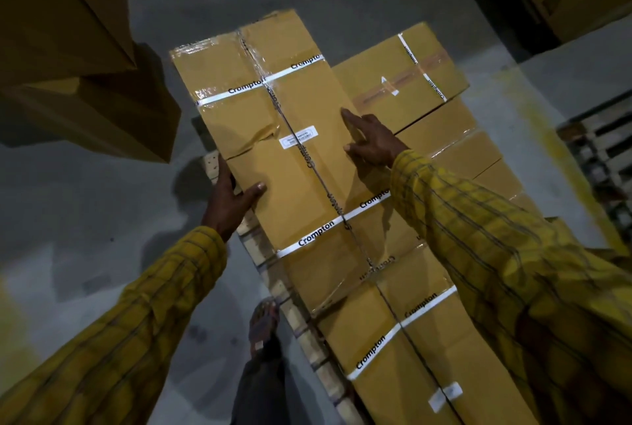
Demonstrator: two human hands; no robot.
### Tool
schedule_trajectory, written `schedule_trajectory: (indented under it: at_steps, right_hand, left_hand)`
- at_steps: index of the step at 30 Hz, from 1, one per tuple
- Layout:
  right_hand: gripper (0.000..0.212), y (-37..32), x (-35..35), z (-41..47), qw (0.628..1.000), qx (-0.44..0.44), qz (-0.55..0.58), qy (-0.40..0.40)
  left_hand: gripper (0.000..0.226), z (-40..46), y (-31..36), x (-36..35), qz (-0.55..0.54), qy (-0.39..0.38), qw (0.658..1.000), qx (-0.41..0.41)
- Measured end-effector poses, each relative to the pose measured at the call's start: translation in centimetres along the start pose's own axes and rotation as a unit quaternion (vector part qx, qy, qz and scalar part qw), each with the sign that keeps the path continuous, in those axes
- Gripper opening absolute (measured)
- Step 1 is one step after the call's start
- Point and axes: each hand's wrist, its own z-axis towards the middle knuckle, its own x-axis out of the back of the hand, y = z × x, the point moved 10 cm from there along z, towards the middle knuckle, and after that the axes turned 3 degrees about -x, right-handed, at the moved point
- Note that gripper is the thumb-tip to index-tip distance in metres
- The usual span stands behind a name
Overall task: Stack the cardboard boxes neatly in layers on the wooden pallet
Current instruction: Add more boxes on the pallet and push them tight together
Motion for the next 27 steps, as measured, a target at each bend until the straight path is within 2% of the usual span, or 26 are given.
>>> schedule_trajectory:
  at_steps: [3,7,10,12,15,19,22,27]
  right_hand:
    - [0.080,-0.4,-0.4,-1.3,1.000,-0.001,-0.020,0.018]
    - [0.068,0.4,-2.2,-3.2,0.992,-0.017,-0.098,0.078]
    - [0.065,0.6,-2.7,-3.8,0.987,-0.017,-0.109,0.116]
    - [0.064,0.4,-2.7,-3.9,0.986,-0.026,-0.118,0.115]
    - [0.064,0.3,-2.9,-5.0,0.984,-0.055,-0.120,0.122]
    - [0.063,2.4,-4.4,-7.5,0.980,-0.115,-0.093,0.134]
    - [0.065,3.5,-4.8,-8.6,0.982,-0.122,-0.084,0.119]
    - [0.066,7.2,-6.2,-15.5,0.983,-0.124,-0.093,0.101]
  left_hand:
    - [0.097,-0.4,0.8,-0.6,0.038,-0.007,0.999,-0.015]
    - [0.105,-1.1,1.1,-1.1,0.066,0.003,0.998,-0.020]
    - [0.106,-1.1,0.8,-1.1,0.074,0.007,0.997,-0.008]
    - [0.113,-0.9,0.6,-1.1,0.088,0.003,0.996,-0.002]
    - [0.129,-1.3,1.0,-1.7,0.164,0.002,0.986,-0.005]
    - [0.125,-2.5,2.1,-4.0,0.251,-0.009,0.968,-0.027]
    - [0.122,-2.6,1.7,-4.2,0.280,-0.017,0.960,0.002]
    - [0.127,-6.4,0.7,-6.6,0.336,-0.099,0.936,0.018]
